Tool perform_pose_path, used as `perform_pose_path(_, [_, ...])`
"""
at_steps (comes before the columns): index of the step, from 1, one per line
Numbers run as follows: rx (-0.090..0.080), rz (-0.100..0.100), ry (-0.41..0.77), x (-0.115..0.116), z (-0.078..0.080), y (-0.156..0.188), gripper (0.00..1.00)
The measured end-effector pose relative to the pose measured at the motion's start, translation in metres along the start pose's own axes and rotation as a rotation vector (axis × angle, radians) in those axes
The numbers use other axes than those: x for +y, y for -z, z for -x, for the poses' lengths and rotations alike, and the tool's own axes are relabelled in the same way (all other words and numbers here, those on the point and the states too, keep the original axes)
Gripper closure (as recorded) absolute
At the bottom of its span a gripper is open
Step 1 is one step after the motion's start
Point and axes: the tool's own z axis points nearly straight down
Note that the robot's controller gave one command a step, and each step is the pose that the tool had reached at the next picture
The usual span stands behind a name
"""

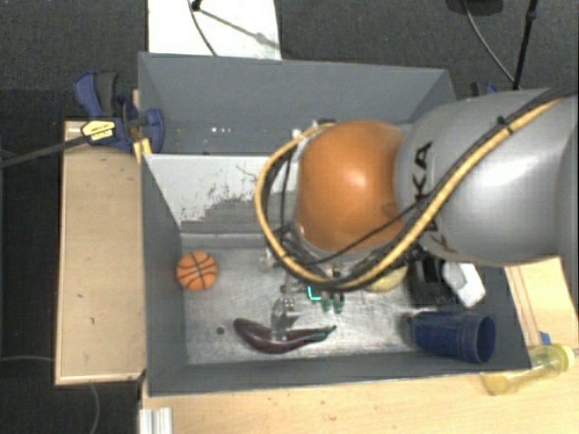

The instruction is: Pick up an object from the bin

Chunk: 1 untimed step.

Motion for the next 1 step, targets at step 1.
perform_pose_path(1, [-0.007, 0.001, -0.005, -0.0007, 0.0019, 0.0033, 0.00])
